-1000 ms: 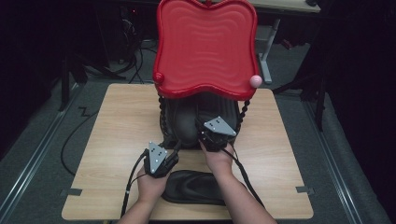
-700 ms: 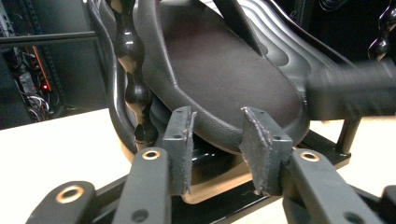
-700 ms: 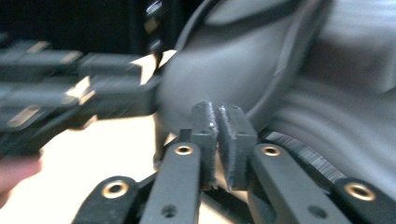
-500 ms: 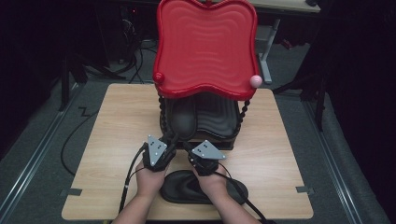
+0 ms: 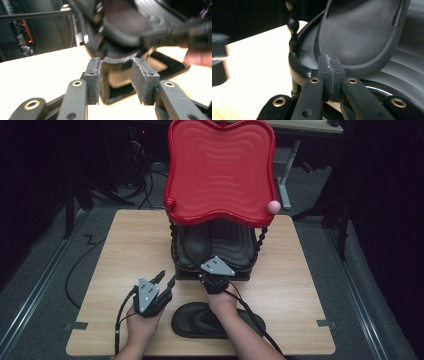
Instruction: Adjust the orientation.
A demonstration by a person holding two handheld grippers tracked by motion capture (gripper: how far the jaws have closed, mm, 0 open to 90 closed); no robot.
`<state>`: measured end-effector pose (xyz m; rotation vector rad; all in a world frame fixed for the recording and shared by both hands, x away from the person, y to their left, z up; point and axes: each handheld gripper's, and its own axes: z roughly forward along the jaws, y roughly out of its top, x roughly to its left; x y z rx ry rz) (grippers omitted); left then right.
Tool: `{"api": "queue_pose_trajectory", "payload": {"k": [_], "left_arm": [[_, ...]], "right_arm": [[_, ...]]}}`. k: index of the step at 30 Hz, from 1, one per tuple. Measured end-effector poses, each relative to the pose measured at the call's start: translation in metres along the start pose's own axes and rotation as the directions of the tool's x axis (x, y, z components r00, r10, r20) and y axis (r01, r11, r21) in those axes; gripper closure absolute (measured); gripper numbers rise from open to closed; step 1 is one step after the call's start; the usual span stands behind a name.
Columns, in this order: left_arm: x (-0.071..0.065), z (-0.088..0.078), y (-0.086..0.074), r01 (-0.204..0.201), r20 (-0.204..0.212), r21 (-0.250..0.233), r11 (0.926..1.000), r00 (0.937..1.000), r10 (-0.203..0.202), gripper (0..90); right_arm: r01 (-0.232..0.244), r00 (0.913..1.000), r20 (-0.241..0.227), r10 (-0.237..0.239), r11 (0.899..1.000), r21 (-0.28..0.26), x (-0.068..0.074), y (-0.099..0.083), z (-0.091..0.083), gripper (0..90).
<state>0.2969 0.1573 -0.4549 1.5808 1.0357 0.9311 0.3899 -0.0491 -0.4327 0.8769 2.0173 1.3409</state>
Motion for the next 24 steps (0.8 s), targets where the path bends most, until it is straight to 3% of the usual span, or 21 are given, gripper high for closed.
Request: {"api": "queue_pose_trajectory", "payload": {"k": [4,6,14,20,24], "left_arm": [[0.006,-0.007,-0.018,-0.037,0.004,0.054,0.9978,0.9993,0.037,57.5],[0.006,-0.006,-0.021,-0.064,0.013,0.102,0.9927,0.9979,0.063,55.8],[0.006,-0.005,-0.027,-0.080,0.002,0.120,0.9896,0.9968,0.080,53.0],[0.012,-0.002,-0.033,-0.022,-0.002,0.167,0.9858,0.9997,0.022,52.8],[0.014,-0.001,-0.038,-0.006,0.007,0.217,0.9761,1.0000,0.005,57.9]], "right_arm": [[-0.004,0.9998,0.020,0.004,1.000,0.008,-0.004,0.003,0.005,89.4],[-0.004,0.9998,0.020,0.003,1.000,0.010,-0.005,0.004,0.007,89.4],[-0.014,0.9999,0.002,0.014,1.000,0.008,-0.004,0.007,0.002,81.1],[-0.010,0.9989,-0.045,0.010,1.000,-0.008,-0.010,0.006,-0.033,66.2],[0.006,0.9985,-0.054,-0.005,1.000,0.013,-0.020,-0.007,-0.059,60.8]]}}
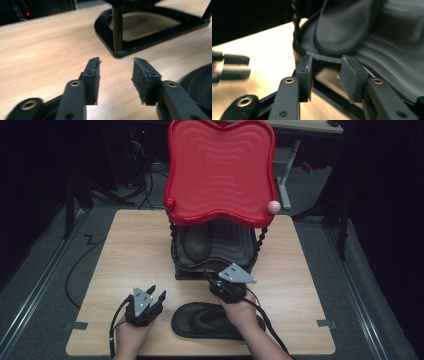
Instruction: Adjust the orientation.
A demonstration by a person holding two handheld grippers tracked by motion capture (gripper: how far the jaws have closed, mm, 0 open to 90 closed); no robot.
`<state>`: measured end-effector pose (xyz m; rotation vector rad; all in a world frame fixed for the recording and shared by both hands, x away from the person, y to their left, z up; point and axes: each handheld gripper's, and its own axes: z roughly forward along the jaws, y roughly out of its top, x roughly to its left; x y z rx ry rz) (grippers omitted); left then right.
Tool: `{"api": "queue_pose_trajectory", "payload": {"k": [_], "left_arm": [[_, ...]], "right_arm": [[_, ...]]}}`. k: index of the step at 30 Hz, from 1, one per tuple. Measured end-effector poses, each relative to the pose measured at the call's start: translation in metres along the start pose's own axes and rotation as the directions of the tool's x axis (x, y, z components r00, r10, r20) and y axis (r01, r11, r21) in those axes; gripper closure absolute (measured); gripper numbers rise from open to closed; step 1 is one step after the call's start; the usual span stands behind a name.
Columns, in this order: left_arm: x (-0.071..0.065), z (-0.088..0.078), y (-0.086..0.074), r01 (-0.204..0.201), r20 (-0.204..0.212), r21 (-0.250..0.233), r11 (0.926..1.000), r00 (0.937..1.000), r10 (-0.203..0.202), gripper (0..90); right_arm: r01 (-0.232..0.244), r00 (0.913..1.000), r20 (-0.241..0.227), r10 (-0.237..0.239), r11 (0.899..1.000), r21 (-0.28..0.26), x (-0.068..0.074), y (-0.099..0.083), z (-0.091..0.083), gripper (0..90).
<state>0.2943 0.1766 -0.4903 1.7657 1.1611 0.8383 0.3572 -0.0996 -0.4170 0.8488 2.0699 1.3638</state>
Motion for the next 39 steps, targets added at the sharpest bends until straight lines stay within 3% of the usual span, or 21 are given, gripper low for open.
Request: {"api": "queue_pose_trajectory", "payload": {"k": [4,7,10,13,15,17,19,24,27,29,31,35,39], "left_arm": [[-0.001,-0.002,0.000,0.027,-0.014,0.027,0.9993,0.9996,-0.026,56.8],[-0.007,-0.008,-0.006,0.008,-0.023,0.060,0.9982,0.9997,-0.006,57.6],[-0.012,-0.015,-0.014,-0.003,-0.026,0.053,0.9986,0.9997,0.004,57.9],[-0.016,-0.021,-0.016,0.037,-0.005,0.034,0.9988,0.9993,-0.037,59.3],[-0.018,-0.022,-0.012,0.056,0.028,0.041,0.9976,0.9979,-0.058,58.6],[-0.021,-0.025,-0.010,0.039,0.038,0.048,0.9981,0.9985,-0.040,52.3],[-0.024,-0.027,-0.010,0.032,0.050,0.048,0.9983,0.9982,-0.034,52.2],[-0.040,-0.025,-0.008,-0.024,0.087,0.072,0.9972,0.9960,0.017,45.2],[-0.044,-0.027,-0.010,-0.024,0.134,0.087,0.9959,0.9909,0.012,40.9],[-0.046,-0.030,-0.012,-0.031,0.149,0.077,0.9965,0.9887,0.019,40.1],[-0.047,-0.033,-0.013,-0.066,0.155,0.069,0.9954,0.9864,0.054,39.6],[-0.059,-0.040,-0.019,-0.030,0.174,0.121,0.9923,0.9848,0.008,35.1],[-0.064,-0.050,-0.025,-0.040,0.174,0.125,0.9913,0.9846,0.018,30.9]], "right_arm": [[0.000,1.0000,-0.008,0.000,1.000,0.027,-0.015,-0.027,-0.030,57.2],[-0.012,0.9999,0.004,0.012,0.997,0.075,-0.026,-0.051,-0.054,56.4],[-0.026,0.9996,0.007,0.026,0.993,0.116,-0.033,-0.070,-0.071,56.8],[-0.036,0.9991,0.026,0.032,0.991,0.129,-0.036,-0.088,-0.083,56.5],[-0.038,0.9992,-0.005,0.040,0.985,0.167,-0.038,-0.093,-0.084,54.1],[-0.054,0.9983,-0.011,0.057,0.984,0.169,-0.040,-0.097,-0.085,54.9],[-0.089,0.9954,-0.017,0.094,0.980,0.180,-0.043,-0.098,-0.083,54.9],[-0.080,0.9963,-0.017,0.084,0.980,0.184,-0.041,-0.099,-0.082,53.5],[-0.094,0.9950,-0.014,0.099,0.978,0.187,-0.038,-0.100,-0.082,53.2],[-0.089,0.9956,-0.011,0.093,0.978,0.188,-0.037,-0.099,-0.081,53.0],[-0.092,0.9954,-0.011,0.095,0.978,0.187,-0.037,-0.100,-0.081,52.8],[-0.093,0.9951,-0.015,0.097,0.976,0.195,-0.038,-0.101,-0.080,52.8],[-0.099,0.9945,-0.014,0.104,0.976,0.192,-0.040,-0.101,-0.082,53.0]]}}
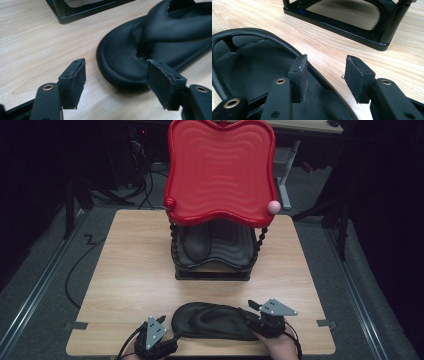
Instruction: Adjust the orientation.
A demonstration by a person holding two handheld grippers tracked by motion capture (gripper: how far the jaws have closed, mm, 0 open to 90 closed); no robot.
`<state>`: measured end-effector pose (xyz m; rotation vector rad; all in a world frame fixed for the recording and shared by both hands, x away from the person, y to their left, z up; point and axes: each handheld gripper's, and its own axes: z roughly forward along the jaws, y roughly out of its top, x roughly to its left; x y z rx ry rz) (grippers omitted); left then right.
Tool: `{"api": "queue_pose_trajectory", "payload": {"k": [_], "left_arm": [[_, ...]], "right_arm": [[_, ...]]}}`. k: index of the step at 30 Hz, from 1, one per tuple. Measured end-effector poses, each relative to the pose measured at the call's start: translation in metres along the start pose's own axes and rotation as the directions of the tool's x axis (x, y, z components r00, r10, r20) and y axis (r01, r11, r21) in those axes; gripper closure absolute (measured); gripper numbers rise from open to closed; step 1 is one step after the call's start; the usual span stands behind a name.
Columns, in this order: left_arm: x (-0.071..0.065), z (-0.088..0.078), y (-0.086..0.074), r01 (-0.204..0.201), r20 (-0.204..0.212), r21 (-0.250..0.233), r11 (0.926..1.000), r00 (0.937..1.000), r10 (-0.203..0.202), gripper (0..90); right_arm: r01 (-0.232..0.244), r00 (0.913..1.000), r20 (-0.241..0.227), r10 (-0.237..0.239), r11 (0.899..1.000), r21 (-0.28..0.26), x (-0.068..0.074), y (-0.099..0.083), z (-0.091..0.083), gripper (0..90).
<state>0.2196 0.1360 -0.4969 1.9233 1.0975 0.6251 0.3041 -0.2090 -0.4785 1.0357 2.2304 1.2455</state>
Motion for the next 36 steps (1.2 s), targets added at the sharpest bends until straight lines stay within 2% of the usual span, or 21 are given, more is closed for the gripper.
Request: {"api": "queue_pose_trajectory", "payload": {"k": [3,5,7,11,14,15,16,18,20,28,32,34,36], "left_arm": [[-0.003,0.004,-0.001,-0.005,0.007,0.010,0.9999,1.0000,0.005,29.2],[-0.007,0.008,-0.003,-0.024,0.010,0.035,0.9991,0.9997,0.024,29.0],[-0.007,0.011,-0.003,-0.039,0.002,0.037,0.9986,0.9993,0.039,28.9],[0.000,0.019,0.001,-0.015,-0.028,0.033,0.9994,0.9995,0.016,32.7],[0.003,0.029,0.010,-0.022,-0.051,0.041,0.9989,0.9984,0.024,36.4],[0.006,0.034,0.014,-0.045,-0.065,0.036,0.9983,0.9968,0.047,37.2],[0.011,0.040,0.019,-0.092,-0.080,0.027,0.9954,0.9923,0.094,37.7],[0.012,0.046,0.021,-0.047,-0.067,0.033,0.9983,0.9965,0.049,38.3],[0.015,0.054,0.027,-0.022,-0.079,0.046,0.9987,0.9965,0.025,38.7],[0.024,0.089,0.053,-0.017,-0.126,0.069,0.9975,0.9917,0.025,42.8],[0.021,0.098,0.059,-0.023,-0.143,0.064,0.9977,0.9892,0.032,45.4],[0.021,0.098,0.059,-0.006,-0.141,0.061,0.9981,0.9899,0.014,45.5],[0.022,0.092,0.057,0.007,-0.130,0.042,0.9991,0.9915,-0.002,44.8]], "right_arm": [[-0.017,0.9999,-0.001,0.017,1.000,0.005,-0.002,-0.001,0.001,53.1],[-0.020,0.9998,0.000,0.020,1.000,0.008,-0.002,-0.001,0.002,53.1],[-0.013,0.9999,-0.001,0.013,1.000,0.011,-0.002,-0.001,0.003,53.1],[-0.011,0.9999,-0.004,0.011,1.000,0.014,-0.001,-0.001,0.004,53.2],[-0.009,1.0000,-0.002,0.009,1.000,0.022,-0.001,-0.002,0.007,53.3],[-0.009,1.0000,-0.002,0.009,1.000,0.025,-0.001,-0.003,0.007,53.3],[-0.011,0.9999,-0.001,0.011,1.000,0.026,-0.001,-0.003,0.006,53.4],[-0.011,0.9999,0.000,0.011,1.000,0.024,-0.002,-0.003,0.005,53.6],[-0.012,0.9999,-0.003,0.013,1.000,0.022,-0.002,-0.003,0.005,53.6],[-0.014,0.9994,-0.031,0.015,1.000,0.013,0.000,-0.003,0.002,54.5],[-0.014,0.9987,-0.050,0.014,1.000,0.005,0.002,-0.003,0.002,56.4],[-0.011,0.9973,-0.073,0.011,1.000,0.008,0.005,-0.003,0.004,58.8],[0.007,0.9970,-0.077,-0.005,1.000,0.026,0.008,-0.004,0.007,64.9]]}}
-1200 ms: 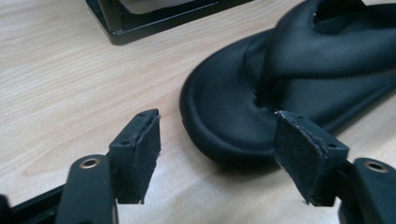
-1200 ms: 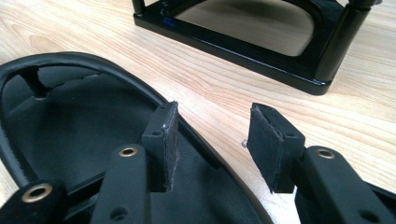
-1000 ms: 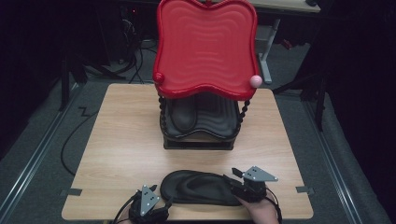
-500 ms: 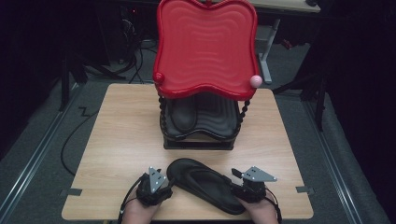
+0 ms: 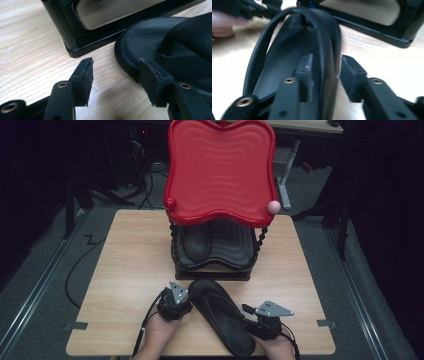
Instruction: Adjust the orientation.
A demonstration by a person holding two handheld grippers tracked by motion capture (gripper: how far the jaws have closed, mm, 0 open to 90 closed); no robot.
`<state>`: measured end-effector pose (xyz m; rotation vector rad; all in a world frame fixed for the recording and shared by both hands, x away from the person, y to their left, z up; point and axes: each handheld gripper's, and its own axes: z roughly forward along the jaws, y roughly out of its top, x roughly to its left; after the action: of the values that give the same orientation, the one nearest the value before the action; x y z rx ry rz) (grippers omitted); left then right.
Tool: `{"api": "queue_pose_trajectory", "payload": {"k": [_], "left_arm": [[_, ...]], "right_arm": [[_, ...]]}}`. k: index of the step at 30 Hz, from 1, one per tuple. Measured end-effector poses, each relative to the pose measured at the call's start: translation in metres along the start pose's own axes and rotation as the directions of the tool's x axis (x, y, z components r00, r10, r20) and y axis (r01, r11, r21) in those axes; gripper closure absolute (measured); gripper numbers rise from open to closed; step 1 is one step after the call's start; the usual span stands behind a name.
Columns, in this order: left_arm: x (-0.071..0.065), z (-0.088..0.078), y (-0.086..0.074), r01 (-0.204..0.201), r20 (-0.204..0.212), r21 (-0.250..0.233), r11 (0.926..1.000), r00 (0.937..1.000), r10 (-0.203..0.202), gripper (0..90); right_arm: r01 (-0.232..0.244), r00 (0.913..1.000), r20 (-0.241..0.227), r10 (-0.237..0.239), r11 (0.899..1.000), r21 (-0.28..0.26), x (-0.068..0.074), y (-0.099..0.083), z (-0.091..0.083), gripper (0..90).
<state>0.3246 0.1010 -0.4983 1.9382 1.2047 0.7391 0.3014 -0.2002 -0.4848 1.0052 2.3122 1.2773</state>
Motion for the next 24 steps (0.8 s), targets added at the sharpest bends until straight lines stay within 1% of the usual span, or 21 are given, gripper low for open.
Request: {"api": "queue_pose_trajectory", "payload": {"k": [1,2,3,4,6,7,8,9,11,12,14,16,17,18,19,21,22,24], "left_arm": [[0.002,-0.008,-0.003,0.013,0.021,-0.015,0.9998,0.9997,-0.013,44.7],[0.004,-0.016,-0.007,0.022,0.031,-0.031,0.9993,0.9993,-0.021,44.4],[0.005,-0.022,-0.010,0.028,0.038,-0.042,0.9987,0.9989,-0.026,44.4],[0.007,-0.030,-0.015,0.029,0.045,-0.052,0.9982,0.9986,-0.027,44.4],[0.012,-0.047,-0.029,0.039,0.040,-0.092,0.9950,0.9986,-0.035,44.1],[0.016,-0.052,-0.033,0.063,0.052,-0.102,0.9928,0.9970,-0.057,46.0],[0.023,-0.054,-0.030,0.096,0.073,-0.097,0.9907,0.9933,-0.089,46.6],[0.027,-0.056,-0.028,0.112,0.075,-0.103,0.9884,0.9917,-0.105,44.6],[0.035,-0.060,-0.026,0.136,0.066,-0.150,0.9793,0.9896,-0.128,44.6],[0.037,-0.059,-0.027,0.135,0.062,-0.155,0.9786,0.9899,-0.127,45.6],[0.037,-0.053,-0.030,0.107,0.057,-0.134,0.9852,0.9933,-0.100,45.8],[0.035,-0.048,-0.032,0.073,0.045,-0.101,0.9922,0.9966,-0.069,44.7],[0.035,-0.047,-0.032,0.068,0.039,-0.099,0.9927,0.9972,-0.064,44.7],[0.035,-0.047,-0.032,0.065,0.047,-0.104,0.9924,0.9971,-0.060,45.0],[0.035,-0.047,-0.032,0.063,0.048,-0.114,0.9915,0.9972,-0.057,47.7],[0.034,-0.048,-0.032,0.067,0.058,-0.118,0.9908,0.9965,-0.061,48.7],[0.034,-0.049,-0.031,0.071,0.061,-0.120,0.9902,0.9961,-0.064,47.6],[0.035,-0.050,-0.029,0.072,0.092,-0.110,0.9913,0.9938,-0.062,47.5]], "right_arm": [[0.003,1.0000,0.007,-0.004,1.000,0.009,0.002,0.000,0.001,67.2],[0.015,0.9996,0.025,-0.015,1.000,0.024,0.002,-0.001,0.003,71.1],[0.012,0.9994,0.031,-0.013,0.999,0.034,0.002,-0.001,0.004,73.1],[0.007,0.9996,0.028,-0.008,0.999,0.038,0.001,-0.001,0.004,73.9],[-0.006,0.9998,0.021,0.005,0.999,0.043,0.001,-0.002,0.005,75.6],[0.006,0.9996,0.028,-0.007,0.999,0.044,0.002,-0.002,0.005,76.0],[0.009,0.9993,0.036,-0.011,0.999,0.048,0.004,-0.001,0.005,76.1],[0.012,0.9990,0.043,-0.014,0.999,0.050,0.005,-0.001,0.005,76.2],[0.014,0.9987,0.049,-0.016,0.999,0.052,0.005,-0.001,0.007,75.8],[0.010,0.9987,0.048,-0.012,0.999,0.053,0.005,-0.001,0.007,75.4],[0.003,0.9987,0.050,-0.006,0.998,0.058,0.005,-0.001,0.009,74.4],[0.012,0.9984,0.054,-0.016,0.998,0.063,0.005,-0.001,0.010,73.9],[0.013,0.9982,0.057,-0.016,0.998,0.063,0.005,-0.001,0.011,73.9],[0.011,0.9982,0.058,-0.015,0.998,0.062,0.005,-0.001,0.011,74.7],[0.013,0.9979,0.062,-0.017,0.998,0.062,0.005,-0.001,0.011,76.9],[0.029,0.9955,0.088,-0.035,0.998,0.064,0.006,-0.001,0.010,81.1],[0.032,0.9943,0.099,-0.038,0.997,0.067,0.005,0.000,0.010,82.8],[0.015,0.9959,0.088,-0.021,0.998,0.064,0.003,-0.001,0.008,83.5]]}}
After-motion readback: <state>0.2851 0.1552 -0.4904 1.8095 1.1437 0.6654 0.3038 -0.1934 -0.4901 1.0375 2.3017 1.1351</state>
